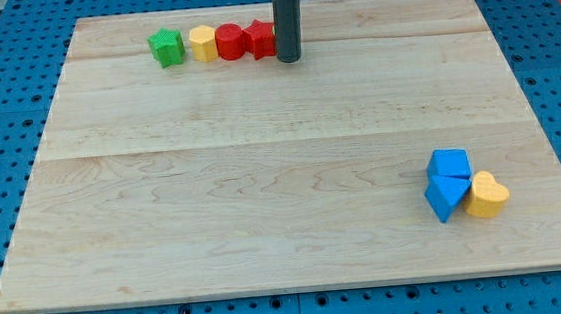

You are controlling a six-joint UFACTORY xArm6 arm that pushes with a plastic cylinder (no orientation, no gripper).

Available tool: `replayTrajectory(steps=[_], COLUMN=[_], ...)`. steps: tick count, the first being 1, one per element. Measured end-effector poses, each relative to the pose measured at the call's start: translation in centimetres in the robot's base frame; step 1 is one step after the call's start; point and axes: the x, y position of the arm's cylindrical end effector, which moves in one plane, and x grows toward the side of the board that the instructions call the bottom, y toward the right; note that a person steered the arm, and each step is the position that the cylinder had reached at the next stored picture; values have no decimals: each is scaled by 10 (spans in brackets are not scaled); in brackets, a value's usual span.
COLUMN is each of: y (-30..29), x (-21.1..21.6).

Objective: Place the arm to the right side of the blue cube

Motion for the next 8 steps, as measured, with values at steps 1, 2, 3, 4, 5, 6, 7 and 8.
replayTrajectory(steps=[1,2,3,4,5,6,7,8], y=[10,15,76,107,109,127,224,262], x=[0,0,9,11,11,25,73,163])
